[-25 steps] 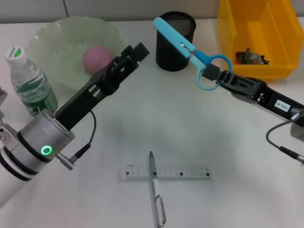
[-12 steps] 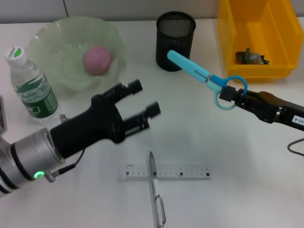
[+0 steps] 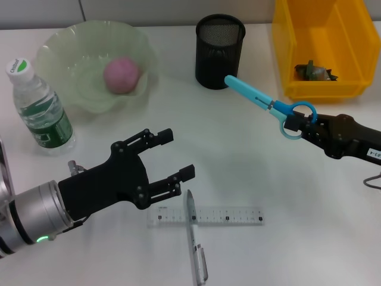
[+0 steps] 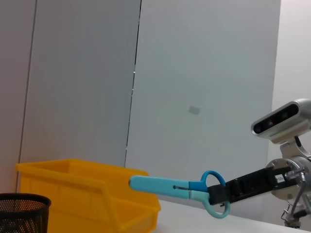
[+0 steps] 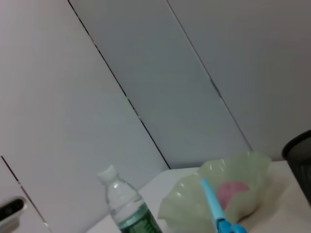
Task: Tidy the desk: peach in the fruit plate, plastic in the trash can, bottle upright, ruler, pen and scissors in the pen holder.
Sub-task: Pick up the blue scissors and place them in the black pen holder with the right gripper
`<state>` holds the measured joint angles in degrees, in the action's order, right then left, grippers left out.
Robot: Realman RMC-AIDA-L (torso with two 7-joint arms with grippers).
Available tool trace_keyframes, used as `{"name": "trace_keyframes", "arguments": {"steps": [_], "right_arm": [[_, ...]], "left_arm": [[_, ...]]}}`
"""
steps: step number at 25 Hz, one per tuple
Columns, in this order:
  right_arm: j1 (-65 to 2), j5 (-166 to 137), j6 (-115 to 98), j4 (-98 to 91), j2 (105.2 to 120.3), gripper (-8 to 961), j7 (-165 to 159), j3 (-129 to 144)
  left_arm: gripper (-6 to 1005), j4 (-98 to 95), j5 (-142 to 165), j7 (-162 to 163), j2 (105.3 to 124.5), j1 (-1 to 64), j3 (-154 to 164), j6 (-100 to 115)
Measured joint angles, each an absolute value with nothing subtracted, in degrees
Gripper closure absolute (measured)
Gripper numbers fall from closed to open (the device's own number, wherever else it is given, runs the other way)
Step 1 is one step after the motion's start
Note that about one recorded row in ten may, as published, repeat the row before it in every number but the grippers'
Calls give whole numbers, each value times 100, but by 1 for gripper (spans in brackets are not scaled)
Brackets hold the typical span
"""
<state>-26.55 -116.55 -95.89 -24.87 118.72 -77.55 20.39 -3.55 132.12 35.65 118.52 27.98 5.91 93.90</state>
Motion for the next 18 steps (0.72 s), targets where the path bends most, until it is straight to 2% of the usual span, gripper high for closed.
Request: {"name": "trace_keyframes", "arguments": {"steps": [7, 18], "right_arm": [[-2815, -11628, -9249, -3052, 11888, 866, -7955, 1961], [-3490, -11664, -7991, -3792, 11875, 865, -8538, 2611]], "left_arm": [[214, -320, 13212, 3555, 11870, 2787, 588, 9349], [214, -277, 13210, 3543, 11894, 2744, 538, 9287]]}}
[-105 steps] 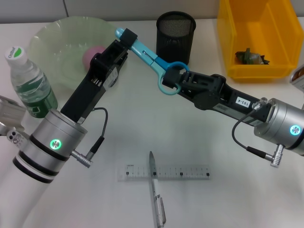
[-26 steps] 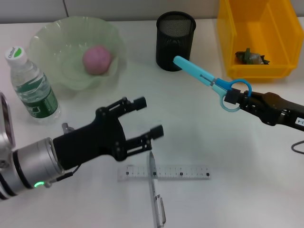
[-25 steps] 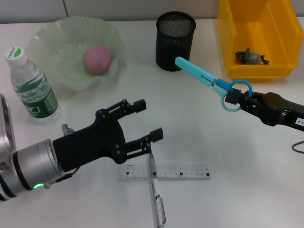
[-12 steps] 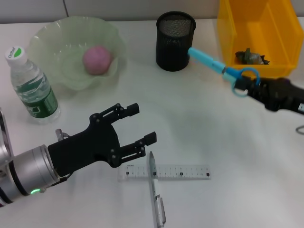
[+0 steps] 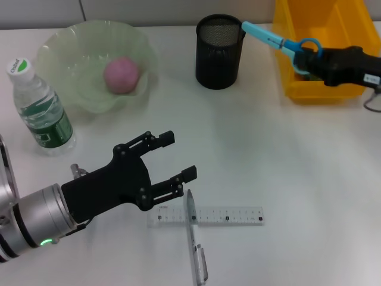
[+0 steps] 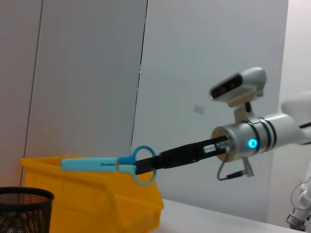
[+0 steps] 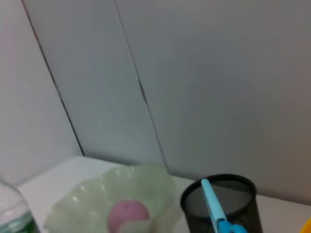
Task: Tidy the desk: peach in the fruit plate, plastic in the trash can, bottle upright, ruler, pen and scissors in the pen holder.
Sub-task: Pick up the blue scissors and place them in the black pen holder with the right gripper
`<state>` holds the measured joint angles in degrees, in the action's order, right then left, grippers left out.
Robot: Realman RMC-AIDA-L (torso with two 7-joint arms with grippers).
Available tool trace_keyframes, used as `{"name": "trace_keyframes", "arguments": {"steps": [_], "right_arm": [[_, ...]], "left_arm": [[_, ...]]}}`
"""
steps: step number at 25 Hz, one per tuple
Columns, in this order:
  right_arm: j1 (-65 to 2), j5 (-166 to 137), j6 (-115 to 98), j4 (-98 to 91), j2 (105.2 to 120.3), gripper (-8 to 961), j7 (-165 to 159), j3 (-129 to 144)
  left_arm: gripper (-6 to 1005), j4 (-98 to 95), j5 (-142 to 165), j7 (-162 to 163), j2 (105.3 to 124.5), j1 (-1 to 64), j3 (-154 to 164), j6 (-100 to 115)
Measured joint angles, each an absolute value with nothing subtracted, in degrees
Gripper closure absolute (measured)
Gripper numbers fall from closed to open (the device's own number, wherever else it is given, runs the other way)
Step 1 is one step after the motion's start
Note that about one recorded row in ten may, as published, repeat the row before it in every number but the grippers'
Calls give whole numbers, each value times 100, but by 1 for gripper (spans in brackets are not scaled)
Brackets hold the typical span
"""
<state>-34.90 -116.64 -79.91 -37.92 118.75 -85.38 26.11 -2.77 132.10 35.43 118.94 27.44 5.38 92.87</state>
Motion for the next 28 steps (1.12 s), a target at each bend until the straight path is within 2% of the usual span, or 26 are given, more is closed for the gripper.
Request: {"name": "trace_keyframes", "arguments": {"steps": [13, 26, 28], "right_arm": [[-4069, -11999, -6830, -4412, 11826, 861, -10307, 4357], [-4436, -13607, -7294, -5791, 11831, 858, -12377, 5054], [-4644, -14000, -7551, -5970, 11795, 857, -12753, 5067]], "left_arm": [[214, -204, 13203, 3542, 11899, 2648, 482, 9231], [214, -127, 13192, 3541, 11900, 2610, 482, 9227], [214, -127, 13192, 3541, 11900, 2610, 470, 9229]]}}
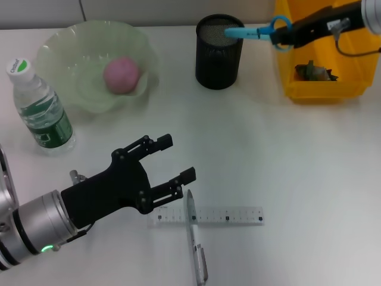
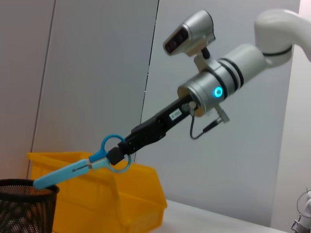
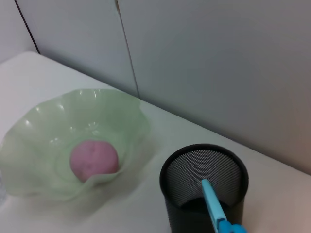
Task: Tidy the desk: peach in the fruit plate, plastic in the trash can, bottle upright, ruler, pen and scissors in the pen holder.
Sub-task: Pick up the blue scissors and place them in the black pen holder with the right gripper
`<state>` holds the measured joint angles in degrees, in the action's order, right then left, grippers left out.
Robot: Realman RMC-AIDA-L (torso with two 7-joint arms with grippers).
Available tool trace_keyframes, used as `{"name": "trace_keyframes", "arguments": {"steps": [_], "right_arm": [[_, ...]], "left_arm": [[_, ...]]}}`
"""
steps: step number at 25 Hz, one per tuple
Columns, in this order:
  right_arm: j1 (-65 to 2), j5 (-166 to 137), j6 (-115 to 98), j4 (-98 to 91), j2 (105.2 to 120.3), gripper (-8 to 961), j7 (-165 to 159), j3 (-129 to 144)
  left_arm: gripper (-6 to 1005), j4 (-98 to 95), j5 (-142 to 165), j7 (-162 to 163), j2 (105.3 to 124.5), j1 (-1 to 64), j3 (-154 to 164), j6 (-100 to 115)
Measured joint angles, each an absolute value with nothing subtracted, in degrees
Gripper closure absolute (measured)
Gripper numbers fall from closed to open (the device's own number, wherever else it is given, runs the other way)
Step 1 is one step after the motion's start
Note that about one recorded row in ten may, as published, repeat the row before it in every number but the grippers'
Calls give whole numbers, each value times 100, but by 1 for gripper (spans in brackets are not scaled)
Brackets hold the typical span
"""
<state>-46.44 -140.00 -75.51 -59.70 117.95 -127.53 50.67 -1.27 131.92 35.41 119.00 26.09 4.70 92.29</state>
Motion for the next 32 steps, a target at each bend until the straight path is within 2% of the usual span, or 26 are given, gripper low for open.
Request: {"name": "trace_keyframes", "arguments": {"steps": [8, 20, 32], "right_arm": [[-5221, -14901, -7810, -5997, 11731, 855, -13287, 5114], [-5947, -15681, -7856, -5612, 11761, 852, -13625, 5437], [-6328, -16049, -7644, -5268, 11831, 848, -13761, 5453]], "left_arm": [[214, -71, 13192, 3541, 11900, 2610, 425, 9235], [214, -5, 13193, 3542, 11900, 2587, 421, 9238], [214, 60, 13198, 3526, 11894, 2562, 422, 9243]]}}
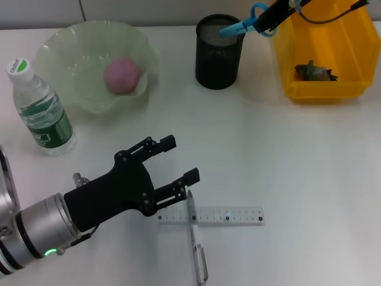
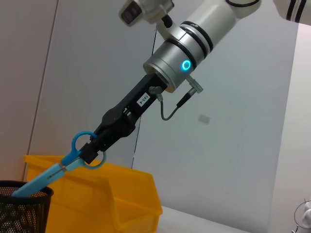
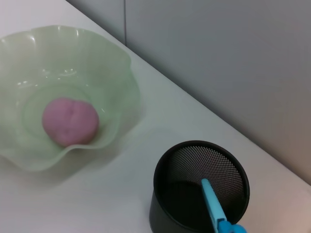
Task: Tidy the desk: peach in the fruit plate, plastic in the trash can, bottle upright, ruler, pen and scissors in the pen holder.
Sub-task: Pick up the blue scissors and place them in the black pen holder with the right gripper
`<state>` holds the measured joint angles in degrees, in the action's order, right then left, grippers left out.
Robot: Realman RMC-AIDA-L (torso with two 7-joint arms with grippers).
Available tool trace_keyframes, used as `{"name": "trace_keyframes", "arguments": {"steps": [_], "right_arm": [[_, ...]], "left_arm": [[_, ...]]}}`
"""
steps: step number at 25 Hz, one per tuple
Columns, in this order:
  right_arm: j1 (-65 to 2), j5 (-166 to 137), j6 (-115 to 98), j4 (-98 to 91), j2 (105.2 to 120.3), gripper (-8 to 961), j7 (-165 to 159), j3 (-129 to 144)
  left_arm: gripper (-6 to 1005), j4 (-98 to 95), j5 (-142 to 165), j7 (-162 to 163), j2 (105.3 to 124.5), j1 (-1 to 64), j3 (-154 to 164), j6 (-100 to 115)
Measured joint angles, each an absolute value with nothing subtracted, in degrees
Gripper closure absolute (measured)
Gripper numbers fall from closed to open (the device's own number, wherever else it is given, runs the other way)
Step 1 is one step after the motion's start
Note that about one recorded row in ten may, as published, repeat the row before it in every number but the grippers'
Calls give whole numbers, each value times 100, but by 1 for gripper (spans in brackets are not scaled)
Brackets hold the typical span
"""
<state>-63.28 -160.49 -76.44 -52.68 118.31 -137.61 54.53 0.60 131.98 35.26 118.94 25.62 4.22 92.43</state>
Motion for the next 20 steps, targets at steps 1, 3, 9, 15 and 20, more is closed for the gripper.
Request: {"name": "trace_keyframes", "arguments": {"steps": [1, 3, 9, 15, 20], "right_arm": [[-6335, -16061, -7624, -5253, 11835, 848, -13769, 5454], [-6352, -16067, -7555, -5239, 11857, 847, -13789, 5458], [-6349, -16067, -7387, -5261, 11899, 807, -13802, 5461], [-6247, -15972, -7225, -5378, 11918, 567, -13851, 5624], [-5863, -15405, -6961, -5686, 11933, 378, -13860, 6006]], "left_arm": [[214, 61, 13200, 3526, 11893, 2558, 422, 9246], [214, 62, 13201, 3525, 11892, 2546, 422, 9255], [214, 62, 13221, 3524, 11891, 2533, 437, 9276], [214, 62, 13235, 3524, 11878, 2515, 452, 9301], [215, 51, 13239, 3546, 11868, 2513, 460, 9317]]}}
